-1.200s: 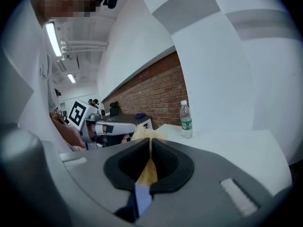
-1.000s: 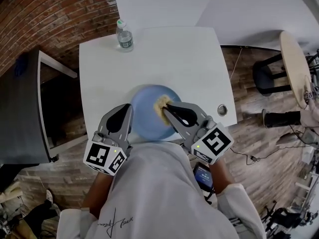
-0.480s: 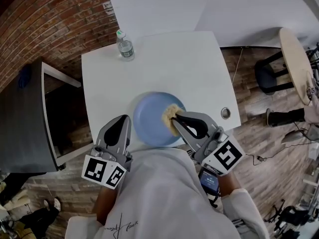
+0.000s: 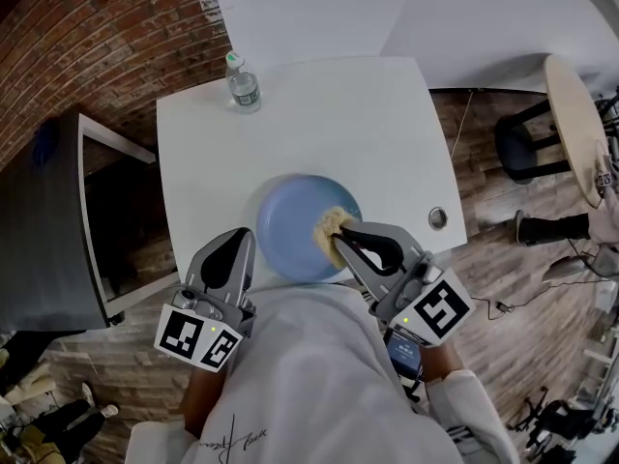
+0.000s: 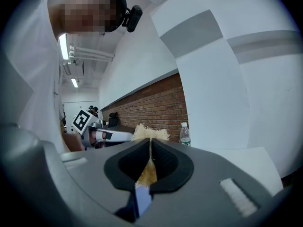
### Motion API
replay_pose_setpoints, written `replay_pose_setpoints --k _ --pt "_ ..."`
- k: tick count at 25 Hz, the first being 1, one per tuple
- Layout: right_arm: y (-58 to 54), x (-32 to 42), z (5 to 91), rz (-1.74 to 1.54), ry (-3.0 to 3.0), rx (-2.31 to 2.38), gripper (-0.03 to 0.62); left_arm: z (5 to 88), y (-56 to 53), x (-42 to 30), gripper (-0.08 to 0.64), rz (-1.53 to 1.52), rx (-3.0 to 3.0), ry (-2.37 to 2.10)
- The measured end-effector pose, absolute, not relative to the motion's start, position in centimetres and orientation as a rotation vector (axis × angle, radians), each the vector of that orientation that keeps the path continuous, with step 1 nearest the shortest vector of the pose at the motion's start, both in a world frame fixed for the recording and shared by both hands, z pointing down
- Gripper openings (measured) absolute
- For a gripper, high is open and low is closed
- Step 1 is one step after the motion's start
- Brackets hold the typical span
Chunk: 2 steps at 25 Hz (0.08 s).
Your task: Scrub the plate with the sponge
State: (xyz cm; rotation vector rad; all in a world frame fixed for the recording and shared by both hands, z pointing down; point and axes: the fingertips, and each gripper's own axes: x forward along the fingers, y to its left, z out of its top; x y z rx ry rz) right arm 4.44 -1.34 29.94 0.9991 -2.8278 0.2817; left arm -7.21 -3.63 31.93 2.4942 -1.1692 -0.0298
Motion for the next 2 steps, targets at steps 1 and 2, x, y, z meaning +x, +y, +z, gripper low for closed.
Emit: replay_pose_setpoints --k 1,2 --pt "-1.34 4.37 29.98 0.286 -2.83 0.999 0.018 32.07 -3.61 -7.24 0.017 -0.025 2.492 -1.169" --pt "-1.34 4.3 30.01 0.291 -2.832 1.0 0.018 32.21 -3.59 -7.27 0.017 -0.021 2.489 -1.169"
